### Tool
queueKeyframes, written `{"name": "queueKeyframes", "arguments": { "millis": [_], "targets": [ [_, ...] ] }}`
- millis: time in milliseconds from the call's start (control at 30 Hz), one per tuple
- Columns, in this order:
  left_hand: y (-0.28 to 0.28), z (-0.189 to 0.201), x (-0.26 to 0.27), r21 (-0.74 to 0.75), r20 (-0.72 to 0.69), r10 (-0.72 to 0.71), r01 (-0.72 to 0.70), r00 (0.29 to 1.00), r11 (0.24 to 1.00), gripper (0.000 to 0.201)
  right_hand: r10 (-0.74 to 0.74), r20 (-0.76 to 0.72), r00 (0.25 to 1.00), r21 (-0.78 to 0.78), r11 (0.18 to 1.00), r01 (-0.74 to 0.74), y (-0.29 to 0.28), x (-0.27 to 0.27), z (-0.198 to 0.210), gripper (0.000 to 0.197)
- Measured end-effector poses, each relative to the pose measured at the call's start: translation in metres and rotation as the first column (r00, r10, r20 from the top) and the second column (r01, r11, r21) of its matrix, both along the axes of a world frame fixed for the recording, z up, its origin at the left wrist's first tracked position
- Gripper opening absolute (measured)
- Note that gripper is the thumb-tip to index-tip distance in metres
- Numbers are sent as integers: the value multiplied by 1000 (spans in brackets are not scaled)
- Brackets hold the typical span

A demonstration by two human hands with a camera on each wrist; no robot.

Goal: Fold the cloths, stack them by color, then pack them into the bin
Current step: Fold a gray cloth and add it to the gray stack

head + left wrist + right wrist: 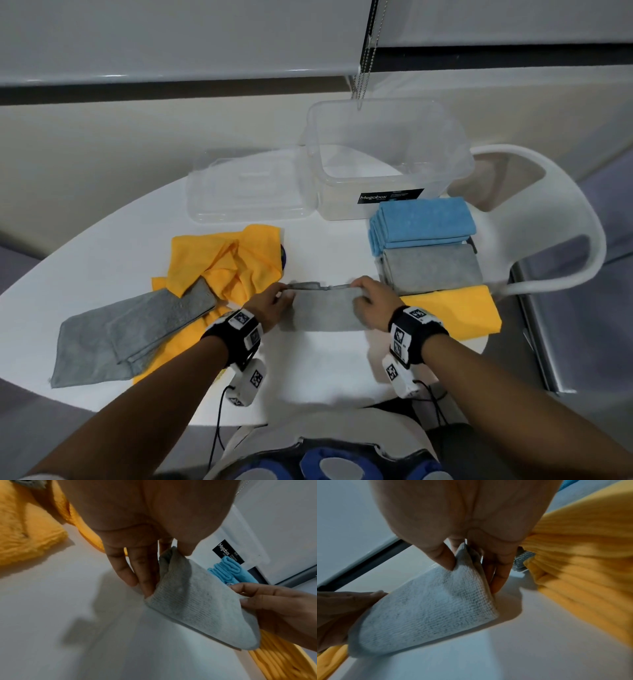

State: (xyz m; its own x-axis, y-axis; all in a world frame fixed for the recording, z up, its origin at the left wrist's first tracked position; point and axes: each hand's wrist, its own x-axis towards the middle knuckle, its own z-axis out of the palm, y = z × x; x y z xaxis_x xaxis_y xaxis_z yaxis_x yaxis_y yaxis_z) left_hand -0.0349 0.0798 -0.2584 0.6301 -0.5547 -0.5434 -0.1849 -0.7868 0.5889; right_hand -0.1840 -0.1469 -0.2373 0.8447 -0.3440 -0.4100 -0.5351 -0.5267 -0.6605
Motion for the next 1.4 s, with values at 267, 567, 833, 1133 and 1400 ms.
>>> {"name": "queueKeyframes", "arguments": {
  "millis": [267, 567, 833, 1133, 1400],
  "targets": [
    [-19, -2, 3, 108, 81, -51, 42, 995, 993, 35, 102, -88, 991, -160, 980, -116, -8, 16, -23, 30],
    [-37, -5, 18, 79, 209, -151, 137, 966, 987, 24, 95, -186, 978, -236, 962, -138, -3, 24, -16, 39],
    [-38, -15, 16, 75, 255, -204, 191, 945, 979, 29, 480, -217, 850, -382, 760, -526, 35, 11, -16, 69],
    [-45, -4, -23, 243, 438, -551, 497, 710, 833, 62, 518, -295, 803, -400, 696, -596, 29, 8, -46, 78],
    [-17, -34, -18, 287, 446, -578, 502, 683, 816, 74, 481, -320, 817, -370, 730, -575, 18, 0, -50, 84]
  ]
}}
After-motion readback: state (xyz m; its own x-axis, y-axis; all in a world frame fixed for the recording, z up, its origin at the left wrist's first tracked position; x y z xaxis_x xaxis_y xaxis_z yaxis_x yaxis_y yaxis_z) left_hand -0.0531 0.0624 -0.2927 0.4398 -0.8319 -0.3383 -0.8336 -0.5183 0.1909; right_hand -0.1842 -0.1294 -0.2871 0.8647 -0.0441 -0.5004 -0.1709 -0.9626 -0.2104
